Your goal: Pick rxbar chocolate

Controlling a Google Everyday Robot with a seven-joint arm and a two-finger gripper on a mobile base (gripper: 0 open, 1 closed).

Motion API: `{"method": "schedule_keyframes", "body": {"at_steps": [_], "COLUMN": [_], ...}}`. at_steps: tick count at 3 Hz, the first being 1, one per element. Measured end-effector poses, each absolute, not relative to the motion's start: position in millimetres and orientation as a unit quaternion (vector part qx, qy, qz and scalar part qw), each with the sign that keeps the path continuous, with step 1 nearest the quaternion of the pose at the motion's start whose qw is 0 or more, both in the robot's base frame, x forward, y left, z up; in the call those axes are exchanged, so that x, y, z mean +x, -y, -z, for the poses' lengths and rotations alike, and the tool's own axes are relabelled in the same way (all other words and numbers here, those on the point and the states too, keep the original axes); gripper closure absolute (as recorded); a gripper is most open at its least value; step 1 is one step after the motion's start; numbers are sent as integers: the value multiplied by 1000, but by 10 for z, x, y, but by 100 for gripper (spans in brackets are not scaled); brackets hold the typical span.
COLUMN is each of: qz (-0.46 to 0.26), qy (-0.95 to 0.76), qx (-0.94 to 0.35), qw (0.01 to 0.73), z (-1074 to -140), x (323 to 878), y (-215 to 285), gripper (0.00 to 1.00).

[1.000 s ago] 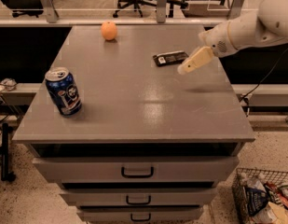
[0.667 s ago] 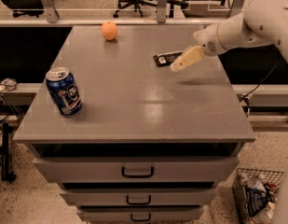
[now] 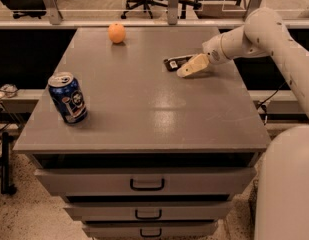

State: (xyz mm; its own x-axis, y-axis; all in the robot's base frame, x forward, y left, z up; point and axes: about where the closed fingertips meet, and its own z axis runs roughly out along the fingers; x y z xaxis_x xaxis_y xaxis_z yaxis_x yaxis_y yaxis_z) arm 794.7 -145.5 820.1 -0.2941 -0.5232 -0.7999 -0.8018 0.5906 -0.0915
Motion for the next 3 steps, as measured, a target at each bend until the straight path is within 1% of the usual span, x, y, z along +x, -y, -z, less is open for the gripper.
{"method": "schedule_keyframes", "body": {"at_steps": [3], "qz": [-166], "qy": [-787], "qx": [-421], "qw": [419], "z": [-8201], "x": [7948], "y": [1455], "gripper": [0]}}
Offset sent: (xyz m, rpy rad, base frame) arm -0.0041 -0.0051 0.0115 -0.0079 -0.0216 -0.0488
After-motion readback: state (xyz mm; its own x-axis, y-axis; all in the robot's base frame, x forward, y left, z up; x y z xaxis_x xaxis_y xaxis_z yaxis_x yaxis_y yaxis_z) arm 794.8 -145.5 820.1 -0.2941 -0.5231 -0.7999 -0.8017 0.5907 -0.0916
